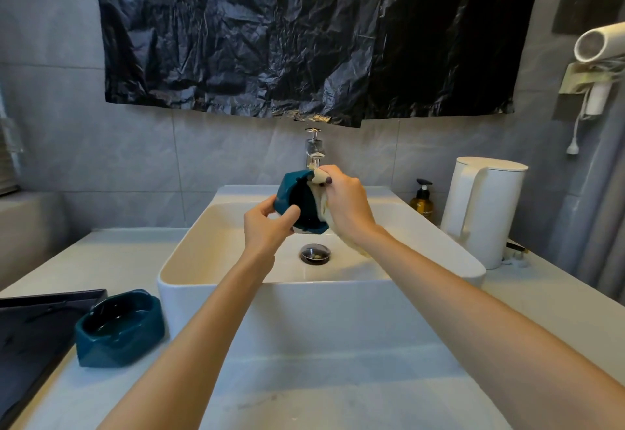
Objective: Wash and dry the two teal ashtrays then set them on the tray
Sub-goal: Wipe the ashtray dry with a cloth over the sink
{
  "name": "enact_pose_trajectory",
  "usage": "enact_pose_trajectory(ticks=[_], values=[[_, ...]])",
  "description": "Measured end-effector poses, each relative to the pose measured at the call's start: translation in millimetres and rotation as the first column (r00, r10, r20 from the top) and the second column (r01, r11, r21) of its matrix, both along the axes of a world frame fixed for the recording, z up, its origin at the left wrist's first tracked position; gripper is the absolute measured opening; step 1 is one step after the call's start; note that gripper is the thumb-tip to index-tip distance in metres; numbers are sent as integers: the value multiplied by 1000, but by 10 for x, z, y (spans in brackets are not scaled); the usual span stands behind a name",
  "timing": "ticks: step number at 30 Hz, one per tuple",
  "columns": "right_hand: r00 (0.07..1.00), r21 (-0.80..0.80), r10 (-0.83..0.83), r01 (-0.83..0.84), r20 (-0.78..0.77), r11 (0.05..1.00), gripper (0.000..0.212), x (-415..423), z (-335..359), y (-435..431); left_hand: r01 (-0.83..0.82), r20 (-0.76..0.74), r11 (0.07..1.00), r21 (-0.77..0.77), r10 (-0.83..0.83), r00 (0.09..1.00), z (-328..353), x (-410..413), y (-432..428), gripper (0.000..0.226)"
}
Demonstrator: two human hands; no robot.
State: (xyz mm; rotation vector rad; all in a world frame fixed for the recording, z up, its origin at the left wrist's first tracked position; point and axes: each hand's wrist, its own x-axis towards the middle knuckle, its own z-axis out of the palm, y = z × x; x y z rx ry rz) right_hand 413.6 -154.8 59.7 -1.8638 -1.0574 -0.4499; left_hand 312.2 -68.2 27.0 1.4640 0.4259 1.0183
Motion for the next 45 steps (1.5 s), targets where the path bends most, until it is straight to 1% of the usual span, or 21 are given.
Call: enact_pose_trajectory(ticks=[2, 3, 5, 7, 9, 10, 12, 14, 15, 18, 21, 23, 24, 25, 26, 28, 30, 34, 35, 40, 45], values=[[973, 183, -8, 51, -231, 982, 26, -84, -61, 83, -5, 30, 999, -45, 6, 1000, 9, 0, 4, 17], [938, 202, -5, 80, -348, 976, 27, -137, -94, 128, -14, 42, 998, -66, 16, 999, 14, -5, 10, 17], [837, 153, 40, 53, -546, 987, 34, -190, -145, 182, -37, 60, 994, -102, 43, 997, 17, -19, 37, 19], [785, 63, 94, -70, -613, 996, 42, -233, -162, 136, -57, 83, 988, -143, 70, 994, 16, -34, 64, 18], [855, -69, 100, -156, -509, 985, 42, -206, -129, 11, -89, 99, 982, -168, 107, 989, 25, -48, 70, 19], [910, -168, 57, -137, -410, 976, 42, -167, -76, -60, -101, 103, 980, -169, 120, 987, 26, -48, 73, 19], [989, -391, -56, -2, -136, 920, 39, -17, 68, -160, -107, 87, 984, -144, 120, 989, 21, -36, 72, 16], [988, -445, -153, 146, 22, 883, 24, 125, 254, -227, -93, 52, 993, -74, 97, 994, 16, -37, 50, 20], [981, -367, -193, 175, -13, 913, 29, 170, 360, -258, -86, 32, 996, -36, 87, 996, 16, -40, 37, 26], [927, -44, -178, 174, -331, 984, 37, 274, 646, -327, -81, -8, 995, 58, 81, 997, 18, -61, -2, 38], [814, 205, 76, 54, -576, 977, 53, 237, 879, -306, -49, -7, 988, 145, 50, 999, 15, -74, -33, 42], [735, 316, 264, -71, -624, 946, 62, 127, 924, -280, -28, -8, 982, 185, 30, 1000, 14, -74, -44, 46], [732, 306, 311, -147, -606, 941, 62, 53, 869, -253, -21, -9, 980, 196, 23, 1000, 10, -72, -46, 46], [774, 225, 312, -222, -551, 949, 59, -46, 766, -230, -14, -11, 979, 202, 17, 1000, 5, -73, -48, 46], [859, 72, 276, -272, -432, 960, 53, -89, 622, -183, -13, -12, 979, 204, 16, 1000, 1, -72, -46, 45], [977, -186, 200, -212, -80, 959, 42, -128, 339, -122, -22, -13, 976, 215, 25, 1000, -12, -73, -36, 40], [972, -266, 194, -153, 133, 952, 37, -128, 183, -121, -33, -11, 975, 222, 36, 999, -28, -73, -19, 35], [895, -363, 311, -188, 320, 913, 56, -10, 137, -256, -29, -4, 978, 207, 31, 1000, -23, -87, -16, 38], [903, -364, 302, -182, 307, 913, 59, 64, 126, -277, -25, -5, 978, 209, 26, 1000, -18, -92, -23, 40], [981, -219, 191, -194, -37, 956, 53, 181, 27, -277, 4, -5, 985, 175, -3, 1000, 19, -92, -39, 37], [994, -73, 112, -112, -5, 991, 38, 156, 27, -242, 106, -40, 975, 196, -100, 994, 24, -70, -23, 35]])
